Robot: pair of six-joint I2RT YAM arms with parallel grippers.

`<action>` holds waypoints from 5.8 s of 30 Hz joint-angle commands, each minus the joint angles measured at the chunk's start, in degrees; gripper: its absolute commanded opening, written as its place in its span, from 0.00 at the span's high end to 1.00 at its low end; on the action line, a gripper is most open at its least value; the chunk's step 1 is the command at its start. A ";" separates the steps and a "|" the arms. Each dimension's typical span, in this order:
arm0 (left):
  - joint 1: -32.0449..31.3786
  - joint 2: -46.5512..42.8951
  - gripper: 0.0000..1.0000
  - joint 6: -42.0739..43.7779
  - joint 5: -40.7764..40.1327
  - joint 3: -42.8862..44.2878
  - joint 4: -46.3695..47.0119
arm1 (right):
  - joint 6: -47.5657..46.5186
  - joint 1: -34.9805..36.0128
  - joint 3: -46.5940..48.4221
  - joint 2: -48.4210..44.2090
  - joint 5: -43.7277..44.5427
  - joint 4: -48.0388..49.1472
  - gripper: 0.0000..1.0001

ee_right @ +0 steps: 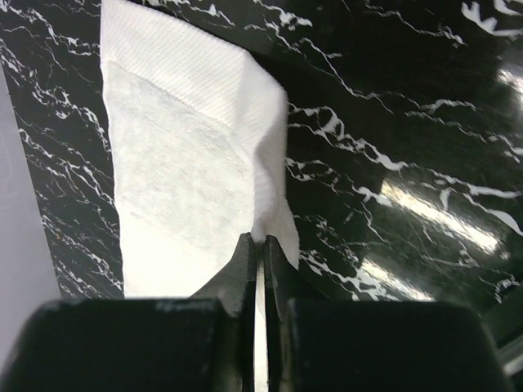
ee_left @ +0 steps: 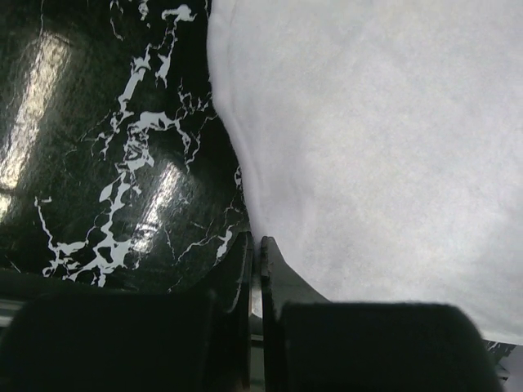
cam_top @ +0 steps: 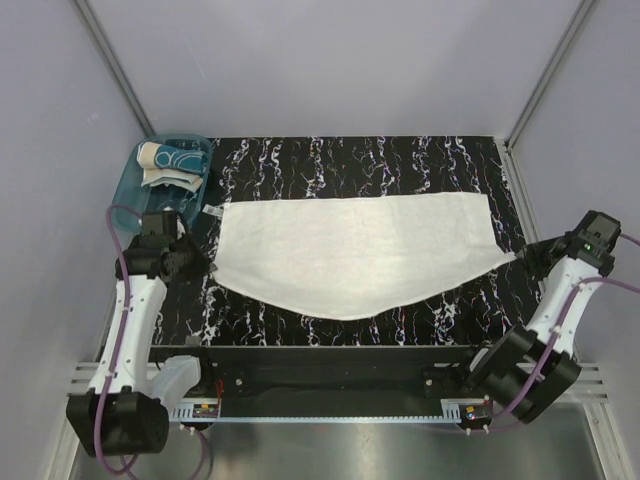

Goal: Roll the towels
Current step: Fold the towel

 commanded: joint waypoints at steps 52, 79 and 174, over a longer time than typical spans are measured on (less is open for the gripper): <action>1.33 57.97 1.00 -3.35 -5.84 45.04 10.25 | 6.23 18.56 52.40 59.93 4.47 5.08 1.00; 2.12 75.03 0.63 -6.34 -3.65 60.51 7.96 | 8.26 19.71 61.46 73.91 7.20 3.05 0.85; 1.33 29.58 0.09 1.93 -0.04 2.68 19.74 | -1.85 13.11 1.52 35.69 5.79 29.78 1.00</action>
